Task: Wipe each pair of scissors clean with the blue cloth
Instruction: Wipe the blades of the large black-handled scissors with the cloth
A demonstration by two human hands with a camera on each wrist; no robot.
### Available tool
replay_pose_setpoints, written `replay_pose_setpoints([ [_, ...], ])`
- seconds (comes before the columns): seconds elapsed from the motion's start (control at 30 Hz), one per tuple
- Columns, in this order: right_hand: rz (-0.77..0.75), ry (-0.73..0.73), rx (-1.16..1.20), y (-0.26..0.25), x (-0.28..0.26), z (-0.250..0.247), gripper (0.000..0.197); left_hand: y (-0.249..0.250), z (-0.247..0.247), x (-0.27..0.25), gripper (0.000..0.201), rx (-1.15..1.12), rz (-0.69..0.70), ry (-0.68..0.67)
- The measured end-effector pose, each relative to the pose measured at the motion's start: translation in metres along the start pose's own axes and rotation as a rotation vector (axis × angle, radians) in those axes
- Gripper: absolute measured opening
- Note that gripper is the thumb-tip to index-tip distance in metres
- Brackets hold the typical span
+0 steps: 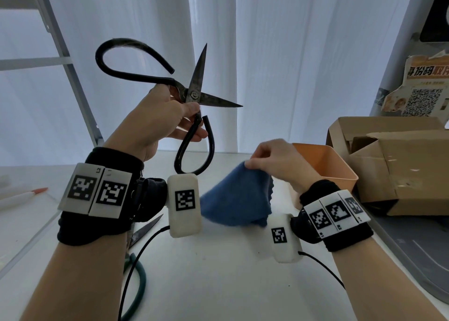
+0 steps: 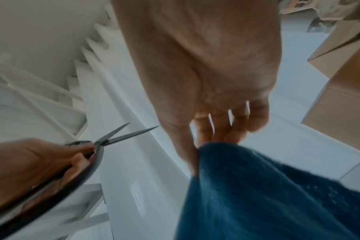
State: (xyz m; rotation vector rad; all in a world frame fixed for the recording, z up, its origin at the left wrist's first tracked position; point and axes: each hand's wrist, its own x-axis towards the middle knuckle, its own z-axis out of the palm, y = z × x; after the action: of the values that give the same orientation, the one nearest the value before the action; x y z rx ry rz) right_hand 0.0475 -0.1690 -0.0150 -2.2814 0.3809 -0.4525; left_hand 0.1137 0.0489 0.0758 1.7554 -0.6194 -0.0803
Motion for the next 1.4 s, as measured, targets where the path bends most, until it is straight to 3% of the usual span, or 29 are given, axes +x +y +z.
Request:
replay_pose_setpoints([
  [0.13,0.004,0.295,0.260,-0.004,0.003,-0.011,0.007,-0.001,-0.003,0.001,0.020,0.051,0.009,-0.029],
  [0.23,-0.017,0.367,0.504,-0.012,0.001,-0.017,0.006,-0.001,-0.003,-0.001,0.011,0.096,0.015,-0.085],
  [0.4,-0.081,0.211,0.789,-0.025,-0.009,-0.027,0.004,-0.001,0.001,-0.002,0.003,0.178,0.011,-0.176],
  [0.53,-0.179,-0.025,0.835,-0.039,-0.019,-0.030,0.003,-0.001,0.006,-0.002,0.007,0.190,0.007,-0.220],
  [0.67,-0.148,-0.199,0.821,-0.045,-0.024,-0.026,0.014,-0.001,0.011,-0.002,0.010,0.197,0.025,-0.220],
  [0.77,-0.132,-0.180,0.830,-0.046,-0.024,-0.021,0.007,-0.001,0.013,-0.001,0.008,0.205,0.039,-0.230],
  [1.2,-0.076,-0.030,0.917,-0.052,-0.021,-0.003,0.041,-0.003,0.024,0.001,0.008,0.269,0.093,-0.212],
  [1.4,-0.066,-0.071,0.944,-0.052,-0.022,-0.003,0.038,-0.006,0.025,0.003,0.008,0.283,0.089,-0.186],
])
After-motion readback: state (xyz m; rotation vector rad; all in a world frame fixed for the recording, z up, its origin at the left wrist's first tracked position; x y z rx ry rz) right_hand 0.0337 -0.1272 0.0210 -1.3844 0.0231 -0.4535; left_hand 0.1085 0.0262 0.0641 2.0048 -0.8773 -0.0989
